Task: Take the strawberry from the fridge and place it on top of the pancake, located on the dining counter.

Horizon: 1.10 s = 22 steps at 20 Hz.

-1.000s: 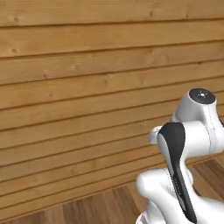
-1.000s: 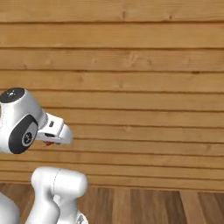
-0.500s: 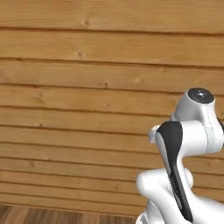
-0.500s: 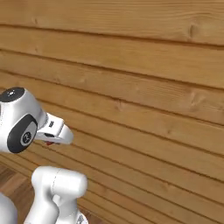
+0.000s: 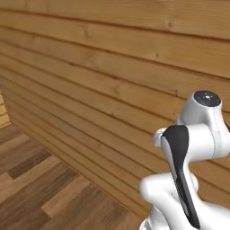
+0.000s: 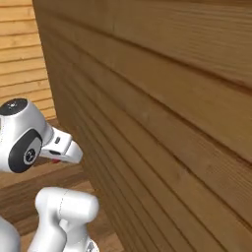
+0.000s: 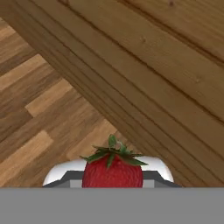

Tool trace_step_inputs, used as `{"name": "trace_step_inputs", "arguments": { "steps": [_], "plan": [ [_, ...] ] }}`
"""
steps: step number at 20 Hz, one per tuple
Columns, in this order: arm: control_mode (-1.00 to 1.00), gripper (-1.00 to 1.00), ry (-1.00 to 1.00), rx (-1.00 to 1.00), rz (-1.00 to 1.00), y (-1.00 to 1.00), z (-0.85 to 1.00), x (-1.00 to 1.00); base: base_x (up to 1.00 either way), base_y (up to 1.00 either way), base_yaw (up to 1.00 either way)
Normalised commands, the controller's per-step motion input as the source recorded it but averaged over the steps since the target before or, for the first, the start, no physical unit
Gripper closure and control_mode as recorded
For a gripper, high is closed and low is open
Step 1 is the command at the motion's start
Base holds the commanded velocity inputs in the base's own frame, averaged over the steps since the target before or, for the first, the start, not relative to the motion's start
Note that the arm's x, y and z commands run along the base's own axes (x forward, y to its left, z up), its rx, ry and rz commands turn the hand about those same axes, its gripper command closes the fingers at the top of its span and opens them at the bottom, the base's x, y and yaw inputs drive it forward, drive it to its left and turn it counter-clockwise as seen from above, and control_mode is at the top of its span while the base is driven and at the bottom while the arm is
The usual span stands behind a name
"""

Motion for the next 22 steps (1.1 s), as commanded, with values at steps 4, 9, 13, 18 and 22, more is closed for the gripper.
{"name": "trace_step_inputs", "arguments": {
  "steps": [4, 9, 13, 18, 22],
  "plan": [
    [1.00, 1.00, 0.00, 0.00, 0.00, 0.00, 0.00, 0.00, 0.89, -0.26, 0.83],
    [1.00, 1.00, 0.00, 0.00, 0.00, 0.00, 0.00, 0.00, 0.97, -0.31, 0.76],
    [1.00, 1.00, 0.00, 0.00, 0.00, 0.00, 0.00, 0.00, 1.00, -0.23, 0.74],
    [1.00, 1.00, 0.00, 0.00, 0.00, 0.00, 0.00, 0.00, 1.00, -0.05, 0.65],
    [1.00, 1.00, 0.00, 0.00, 0.00, 0.00, 0.00, 0.00, 1.00, -0.12, 0.71]
  ]
}}
